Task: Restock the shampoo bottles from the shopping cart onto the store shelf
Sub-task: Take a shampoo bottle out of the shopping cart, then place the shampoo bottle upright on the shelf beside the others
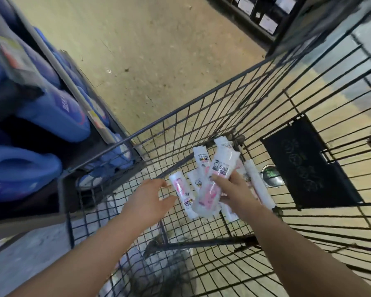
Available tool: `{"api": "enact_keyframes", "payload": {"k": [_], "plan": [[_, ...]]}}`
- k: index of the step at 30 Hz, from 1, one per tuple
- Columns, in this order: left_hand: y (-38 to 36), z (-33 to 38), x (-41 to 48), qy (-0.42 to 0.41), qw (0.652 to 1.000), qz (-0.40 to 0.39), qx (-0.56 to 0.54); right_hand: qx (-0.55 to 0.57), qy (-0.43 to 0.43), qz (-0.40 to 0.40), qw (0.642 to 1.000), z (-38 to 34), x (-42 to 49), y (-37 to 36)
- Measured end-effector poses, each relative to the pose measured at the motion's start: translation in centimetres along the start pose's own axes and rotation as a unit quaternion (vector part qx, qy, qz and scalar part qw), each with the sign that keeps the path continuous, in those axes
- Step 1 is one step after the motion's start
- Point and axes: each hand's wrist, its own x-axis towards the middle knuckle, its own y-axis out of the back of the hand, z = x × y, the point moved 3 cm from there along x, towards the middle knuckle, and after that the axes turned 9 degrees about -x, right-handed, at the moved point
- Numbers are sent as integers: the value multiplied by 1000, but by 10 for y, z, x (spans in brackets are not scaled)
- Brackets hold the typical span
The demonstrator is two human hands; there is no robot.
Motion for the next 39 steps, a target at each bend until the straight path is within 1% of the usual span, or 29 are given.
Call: {"api": "enact_keyframes", "payload": {"k": [2,3,10,13,17,21,25,29,33,39], "plan": [[16,6,-18,-7,1000,12,-11,34,32,-47,998,-27,-21,-11],[25,9,-28,-9,1000,20,-13,33,49,-58,997,-41,-32,-15],[91,16,-102,-24,995,83,-47,-55,166,-86,981,-131,-112,-45],[120,4,-133,-23,990,139,-33,-84,203,-92,971,-160,-142,-63],[153,-19,-175,-5,976,209,-66,-109,253,-121,954,-192,-176,-101],[177,-57,-221,27,956,271,-109,-147,292,-169,930,-217,-214,-159],[204,-103,-275,37,929,349,-113,-171,330,-221,902,-228,-255,-232],[228,-171,-340,55,904,401,-139,-195,366,-268,870,-220,-304,-320],[248,-254,-420,79,875,456,-145,-205,387,-322,840,-194,-362,-418],[263,-385,-551,128,828,518,-171,-206,402,-407,794,-128,-463,-565]]}}
